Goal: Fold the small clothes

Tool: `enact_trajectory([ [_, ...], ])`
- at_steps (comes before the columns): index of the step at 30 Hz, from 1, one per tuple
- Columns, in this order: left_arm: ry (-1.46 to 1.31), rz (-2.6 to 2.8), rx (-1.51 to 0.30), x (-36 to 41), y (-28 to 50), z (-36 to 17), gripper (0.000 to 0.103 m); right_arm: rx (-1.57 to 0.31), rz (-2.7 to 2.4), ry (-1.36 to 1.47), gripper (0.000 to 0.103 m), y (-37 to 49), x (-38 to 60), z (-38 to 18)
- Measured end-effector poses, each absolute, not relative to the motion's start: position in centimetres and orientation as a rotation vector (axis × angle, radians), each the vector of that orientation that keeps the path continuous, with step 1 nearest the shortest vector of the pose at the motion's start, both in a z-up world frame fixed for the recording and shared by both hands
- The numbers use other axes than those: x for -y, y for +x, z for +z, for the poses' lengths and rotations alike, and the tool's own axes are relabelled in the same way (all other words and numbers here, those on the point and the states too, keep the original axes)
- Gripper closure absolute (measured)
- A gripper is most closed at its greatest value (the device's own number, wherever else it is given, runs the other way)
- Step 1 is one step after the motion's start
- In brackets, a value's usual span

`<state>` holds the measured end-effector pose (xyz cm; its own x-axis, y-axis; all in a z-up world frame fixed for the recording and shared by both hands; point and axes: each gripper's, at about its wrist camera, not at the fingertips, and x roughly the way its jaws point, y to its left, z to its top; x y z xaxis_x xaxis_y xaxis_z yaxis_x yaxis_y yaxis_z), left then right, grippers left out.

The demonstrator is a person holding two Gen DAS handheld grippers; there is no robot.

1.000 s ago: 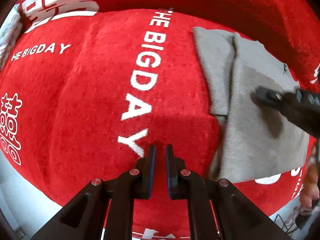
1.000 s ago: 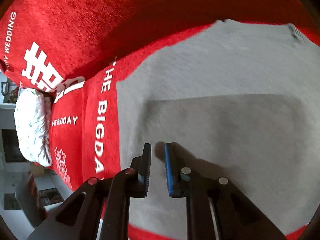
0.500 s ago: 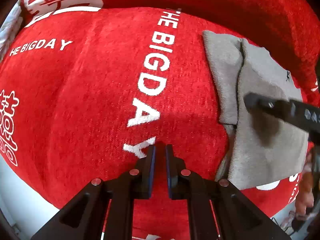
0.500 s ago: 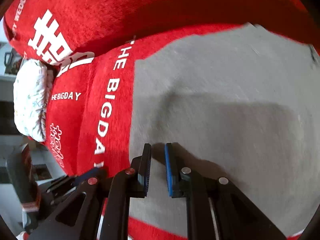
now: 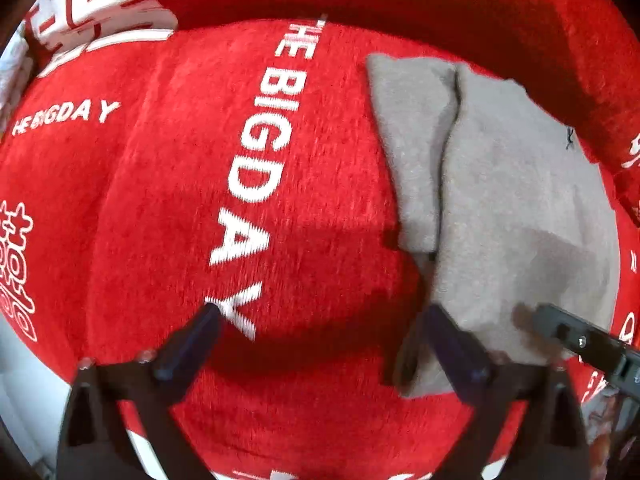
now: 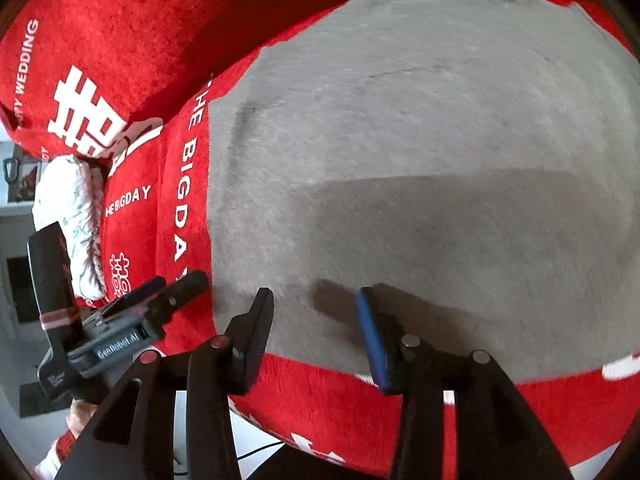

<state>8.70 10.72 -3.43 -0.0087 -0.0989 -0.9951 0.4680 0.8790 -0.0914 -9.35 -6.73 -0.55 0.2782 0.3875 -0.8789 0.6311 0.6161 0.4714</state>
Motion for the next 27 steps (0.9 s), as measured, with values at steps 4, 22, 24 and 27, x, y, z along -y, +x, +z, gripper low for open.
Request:
enact_trajectory([
  [4,0.304,-0.451,-1.494,-9.6,8.8,-3.7,0.001,-1.324,-0.214,1.005,0.053,-10.8,6.8,-0.5],
  [22,0.345,-0.424,-1.506,-8.1,12.1,-5.5,0.001,-1.125,-0.236,1.513,0.042,-18.5,6.6,-4.0],
  [24,0.354,-0.433,-1.506,-8.2,11.7,-5.3,0.001,-1.094,-0.243,1.549,0.042,-18.7,6.5,-4.5],
  [27,0.343,-0.476,-1.524,-8.1,11.8,-5.5,0.001,-1.052,-0.25,1.595,0.038,-18.7,6.3,-5.1],
])
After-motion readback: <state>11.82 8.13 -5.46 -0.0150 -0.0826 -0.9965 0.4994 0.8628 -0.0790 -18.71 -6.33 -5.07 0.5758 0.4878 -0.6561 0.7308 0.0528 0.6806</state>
